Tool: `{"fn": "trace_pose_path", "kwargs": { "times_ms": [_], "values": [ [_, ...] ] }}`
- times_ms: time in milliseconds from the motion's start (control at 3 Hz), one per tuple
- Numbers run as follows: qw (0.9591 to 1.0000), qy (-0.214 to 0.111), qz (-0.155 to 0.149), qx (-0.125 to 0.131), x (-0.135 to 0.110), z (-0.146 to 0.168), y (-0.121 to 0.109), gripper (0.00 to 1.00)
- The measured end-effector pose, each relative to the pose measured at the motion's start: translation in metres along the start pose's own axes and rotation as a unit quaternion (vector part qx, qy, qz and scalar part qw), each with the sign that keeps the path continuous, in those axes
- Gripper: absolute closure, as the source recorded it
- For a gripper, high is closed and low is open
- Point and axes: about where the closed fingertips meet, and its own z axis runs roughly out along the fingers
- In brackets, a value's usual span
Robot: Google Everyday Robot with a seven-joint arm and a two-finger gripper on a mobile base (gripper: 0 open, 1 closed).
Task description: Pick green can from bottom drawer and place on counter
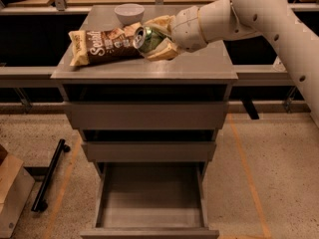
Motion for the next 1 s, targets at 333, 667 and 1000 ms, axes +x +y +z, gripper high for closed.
{"fn": "trace_pose_path", "kwargs": {
  "times_ms": [333,667,1000],
  "values": [
    [0.9994,0.031,0.012,0.012,0.016,0.009,0.002,1.0],
    [0.9969,0.068,0.013,0.037,0.057,0.026,-0.007,1.0],
    [0.9935,0.099,0.012,0.056,0.109,0.039,-0.019,1.0]
  ]
}}
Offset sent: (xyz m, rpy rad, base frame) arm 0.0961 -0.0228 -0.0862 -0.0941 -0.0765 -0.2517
